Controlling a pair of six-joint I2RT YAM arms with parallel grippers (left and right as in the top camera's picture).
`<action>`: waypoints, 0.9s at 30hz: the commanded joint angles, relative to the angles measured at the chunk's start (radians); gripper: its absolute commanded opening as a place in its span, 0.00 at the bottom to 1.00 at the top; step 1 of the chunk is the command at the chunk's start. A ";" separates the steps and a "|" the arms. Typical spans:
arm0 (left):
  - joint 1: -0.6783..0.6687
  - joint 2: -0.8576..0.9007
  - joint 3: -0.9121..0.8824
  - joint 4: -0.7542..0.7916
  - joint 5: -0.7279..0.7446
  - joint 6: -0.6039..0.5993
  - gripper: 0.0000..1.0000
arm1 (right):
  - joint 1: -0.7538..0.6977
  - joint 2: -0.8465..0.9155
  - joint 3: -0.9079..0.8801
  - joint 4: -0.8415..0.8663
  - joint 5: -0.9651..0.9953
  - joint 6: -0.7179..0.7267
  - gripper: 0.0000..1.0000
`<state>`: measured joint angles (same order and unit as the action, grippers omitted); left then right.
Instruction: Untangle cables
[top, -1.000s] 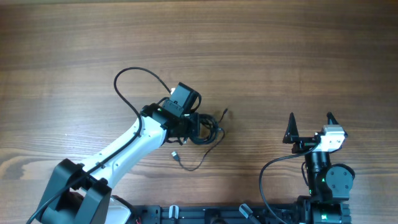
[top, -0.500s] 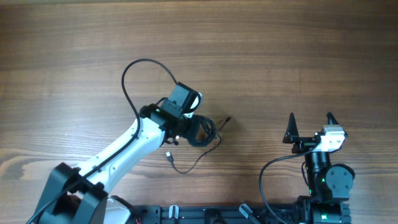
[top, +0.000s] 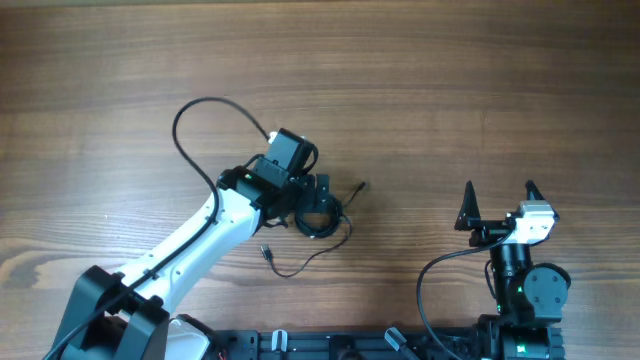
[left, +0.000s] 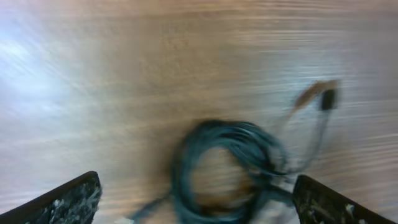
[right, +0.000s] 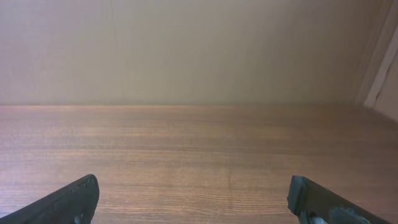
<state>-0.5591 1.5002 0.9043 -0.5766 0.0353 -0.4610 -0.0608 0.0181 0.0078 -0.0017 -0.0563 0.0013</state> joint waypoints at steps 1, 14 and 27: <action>-0.005 -0.012 0.005 -0.015 0.230 -0.239 1.00 | -0.004 -0.013 -0.003 0.005 -0.016 0.068 1.00; -0.065 -0.011 -0.082 0.023 0.058 -0.786 1.00 | -0.004 0.060 -0.003 0.032 -0.350 1.171 1.00; -0.075 0.132 -0.100 0.064 -0.026 -0.785 0.47 | -0.004 0.156 0.077 -0.003 -0.496 0.844 1.00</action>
<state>-0.6296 1.5826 0.8135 -0.5316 0.0422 -1.2385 -0.0608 0.1291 0.0132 0.0128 -0.5129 0.9169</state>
